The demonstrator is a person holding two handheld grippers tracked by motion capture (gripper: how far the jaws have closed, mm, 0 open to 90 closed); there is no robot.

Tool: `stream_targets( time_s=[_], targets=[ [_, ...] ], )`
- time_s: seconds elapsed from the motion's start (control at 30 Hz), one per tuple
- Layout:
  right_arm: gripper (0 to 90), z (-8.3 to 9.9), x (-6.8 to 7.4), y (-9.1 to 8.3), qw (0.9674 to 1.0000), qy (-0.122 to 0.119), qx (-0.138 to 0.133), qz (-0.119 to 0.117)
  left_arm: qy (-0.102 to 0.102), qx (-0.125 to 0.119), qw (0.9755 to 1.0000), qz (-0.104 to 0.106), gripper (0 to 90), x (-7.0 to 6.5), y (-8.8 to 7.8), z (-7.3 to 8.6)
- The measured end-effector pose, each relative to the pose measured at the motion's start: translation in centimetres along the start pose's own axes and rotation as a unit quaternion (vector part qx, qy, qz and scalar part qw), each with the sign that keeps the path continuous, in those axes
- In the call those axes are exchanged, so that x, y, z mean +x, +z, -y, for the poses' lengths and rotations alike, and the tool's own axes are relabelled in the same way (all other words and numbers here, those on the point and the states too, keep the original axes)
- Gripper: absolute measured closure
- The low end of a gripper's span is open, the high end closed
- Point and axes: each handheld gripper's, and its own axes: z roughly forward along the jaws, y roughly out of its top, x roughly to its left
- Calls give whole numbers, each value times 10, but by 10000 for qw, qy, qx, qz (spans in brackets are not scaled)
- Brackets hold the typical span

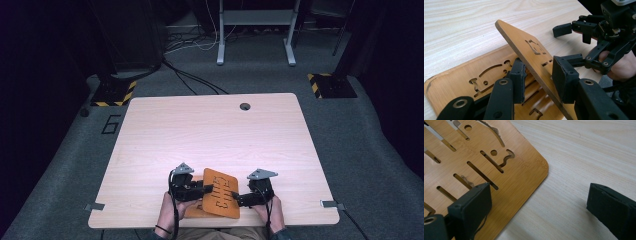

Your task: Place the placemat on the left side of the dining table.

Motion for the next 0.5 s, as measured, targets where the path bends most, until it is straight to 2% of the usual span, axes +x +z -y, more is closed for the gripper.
stream_targets(
  time_s=[0.23,0.5],
  targets=[
    [53,2,-1,-3,9999,-21,-81,104,-45,-15,10000,7,654,-3,3,-4],
    [60,7,-6,-11,9994,114,-215,254,-90,-77,9999,102,693,-7,14,-13]
  ],
)
